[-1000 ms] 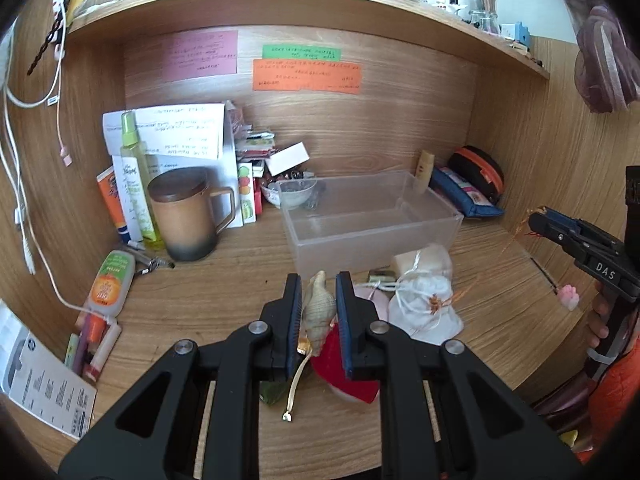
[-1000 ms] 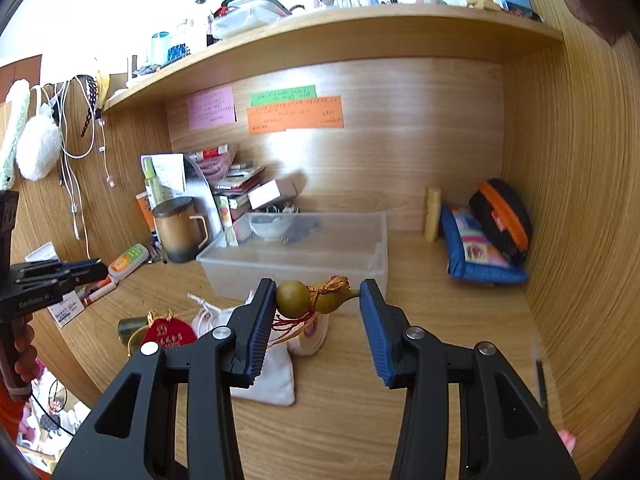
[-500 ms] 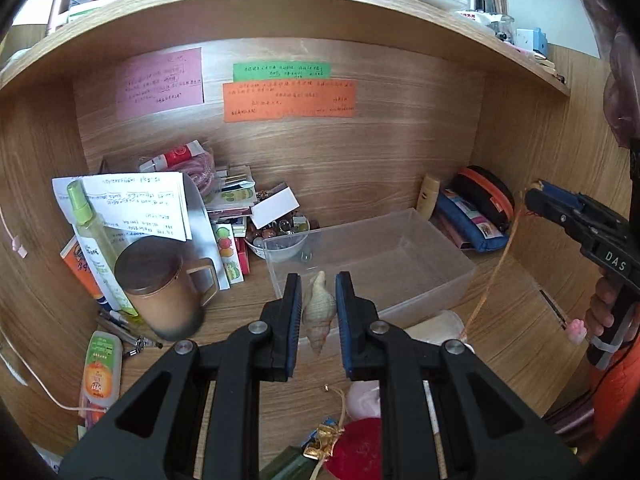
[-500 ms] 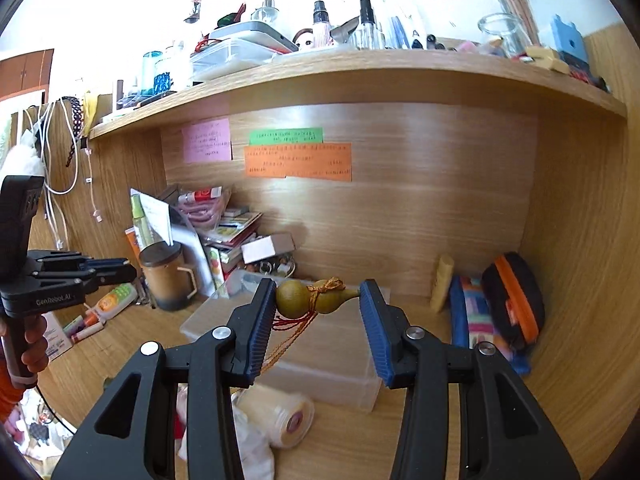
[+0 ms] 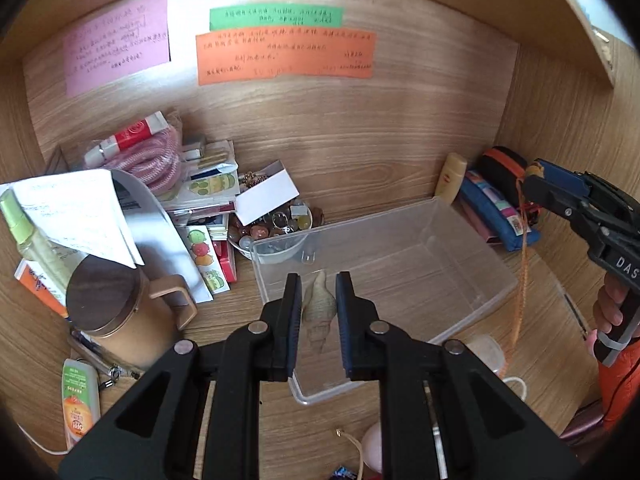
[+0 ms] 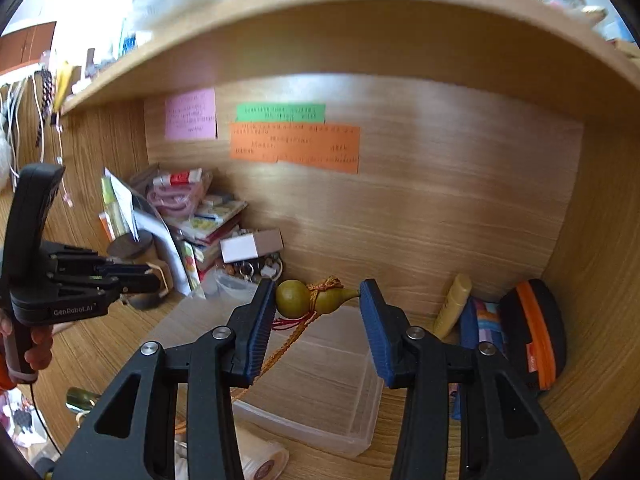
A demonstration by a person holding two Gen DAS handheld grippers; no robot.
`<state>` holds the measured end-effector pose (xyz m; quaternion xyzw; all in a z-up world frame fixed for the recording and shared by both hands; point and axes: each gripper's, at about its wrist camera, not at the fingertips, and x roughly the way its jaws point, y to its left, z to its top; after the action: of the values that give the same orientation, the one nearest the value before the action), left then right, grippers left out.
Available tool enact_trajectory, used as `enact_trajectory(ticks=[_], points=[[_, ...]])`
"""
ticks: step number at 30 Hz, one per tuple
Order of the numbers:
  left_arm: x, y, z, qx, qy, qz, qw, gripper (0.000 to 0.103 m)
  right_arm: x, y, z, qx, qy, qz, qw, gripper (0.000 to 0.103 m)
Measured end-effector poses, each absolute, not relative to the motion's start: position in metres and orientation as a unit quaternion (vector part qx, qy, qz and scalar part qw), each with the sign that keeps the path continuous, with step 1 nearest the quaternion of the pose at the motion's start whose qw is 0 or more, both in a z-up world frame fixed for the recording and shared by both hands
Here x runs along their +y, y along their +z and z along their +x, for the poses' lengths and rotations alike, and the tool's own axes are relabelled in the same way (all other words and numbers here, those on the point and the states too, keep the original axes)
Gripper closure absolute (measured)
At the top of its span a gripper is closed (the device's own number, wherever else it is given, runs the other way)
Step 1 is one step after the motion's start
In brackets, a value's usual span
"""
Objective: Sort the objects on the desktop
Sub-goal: 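Lift the seashell with left gripper while right gripper carries the gourd to the box, then lower seashell into the clear box with left gripper while right gripper releases the gourd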
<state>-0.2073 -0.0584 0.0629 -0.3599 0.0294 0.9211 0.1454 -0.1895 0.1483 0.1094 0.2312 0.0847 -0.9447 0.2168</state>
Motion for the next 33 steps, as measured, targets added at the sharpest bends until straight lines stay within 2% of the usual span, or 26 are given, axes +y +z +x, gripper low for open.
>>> enact_trajectory(ticks=[15,33], points=[[-0.031,0.019,-0.264,0.071,0.893,-0.420,0.145,0.087,0.117,0.045,-0.259,0.142,-0.902,0.337,0.230,0.063],[-0.004,-0.015,-0.288,0.144,0.873,-0.443,0.143,0.087,0.094,0.012,-0.293,0.192,-0.856,0.415,0.242,0.063]])
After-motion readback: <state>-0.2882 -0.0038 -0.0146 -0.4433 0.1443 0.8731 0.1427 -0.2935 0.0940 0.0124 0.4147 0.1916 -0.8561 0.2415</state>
